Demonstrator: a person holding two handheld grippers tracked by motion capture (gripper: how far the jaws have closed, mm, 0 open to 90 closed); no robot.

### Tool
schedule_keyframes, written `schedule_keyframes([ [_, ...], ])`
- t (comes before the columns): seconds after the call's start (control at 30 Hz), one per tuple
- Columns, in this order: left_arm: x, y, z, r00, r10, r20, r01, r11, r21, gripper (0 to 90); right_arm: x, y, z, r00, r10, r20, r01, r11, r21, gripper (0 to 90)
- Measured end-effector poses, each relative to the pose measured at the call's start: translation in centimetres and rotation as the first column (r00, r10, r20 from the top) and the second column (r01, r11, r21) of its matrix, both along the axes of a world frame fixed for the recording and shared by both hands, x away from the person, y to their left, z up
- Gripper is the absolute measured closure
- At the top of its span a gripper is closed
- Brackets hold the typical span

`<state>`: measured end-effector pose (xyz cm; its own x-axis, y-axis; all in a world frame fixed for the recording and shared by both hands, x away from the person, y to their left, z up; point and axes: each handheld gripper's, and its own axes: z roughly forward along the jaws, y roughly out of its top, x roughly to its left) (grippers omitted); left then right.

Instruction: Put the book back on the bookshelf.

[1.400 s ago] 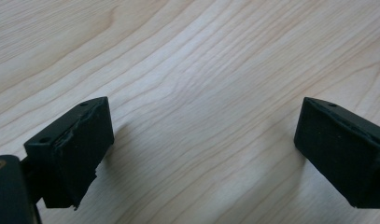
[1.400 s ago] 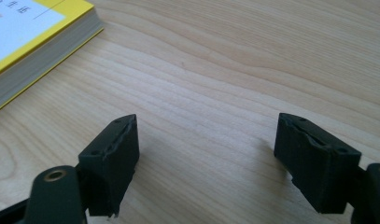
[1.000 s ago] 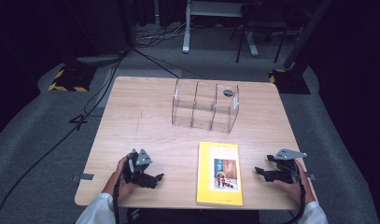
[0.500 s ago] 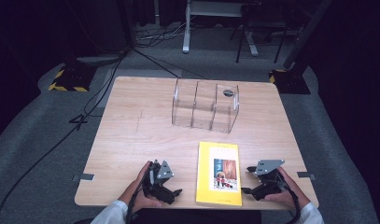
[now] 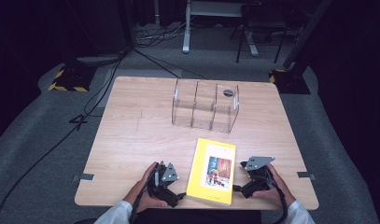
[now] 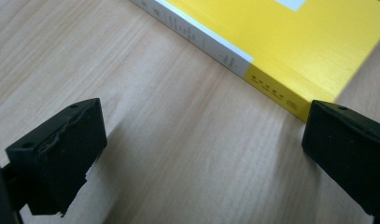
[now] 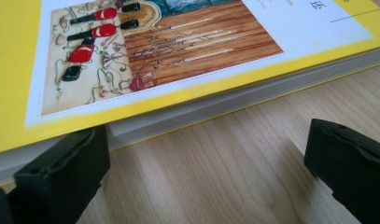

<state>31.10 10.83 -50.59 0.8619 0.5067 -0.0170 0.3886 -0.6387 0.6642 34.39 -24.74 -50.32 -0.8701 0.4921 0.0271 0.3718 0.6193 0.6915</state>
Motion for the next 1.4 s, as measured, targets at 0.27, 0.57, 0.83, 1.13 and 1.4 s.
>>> schedule_keyframes([
  [0.27, 0.3, -0.4, 0.0, 0.9998, 0.021, 0.0, -0.021, 0.9998, 0.0, 0.3, 0.1, -0.3, -0.1, 0.9999, -0.014, 0.007, 0.014, 1.0, 0.013, 1.8],
  [0.57, 1.2, -1.4, 0.0, 1.0, 0.008, -0.003, -0.008, 1.0, 0.003, 0.3, 0.7, -0.8, 0.0, 0.9943, -0.107, 0.003, 0.107, 0.994, 0.01, 1.6],
  [0.83, 2.2, -2.1, 0.0, 1.0, 0.006, -0.004, -0.006, 1.0, -0.001, 0.1, 1.2, -1.3, 0.2, 0.983, -0.183, 0.019, 0.182, 0.983, 0.016, 18.5],
  [1.13, 0.4, -1.0, 0.1, 1.0, -0.01, 0.001, 0.01, 0.9999, 0.007, 0.8, -2.2, -1.6, 1.0, 0.9999, 0.008, -0.011, -0.009, 0.997, -0.081, 20.0],
  [1.4, -0.7, 0.1, 0.0, 0.9999, -0.011, 0.001, 0.011, 0.9999, 0.004, 0.7, -3.2, -0.1, 1.9, 0.9983, 0.035, -0.046, -0.043, 0.983, -0.18, 26.1],
])
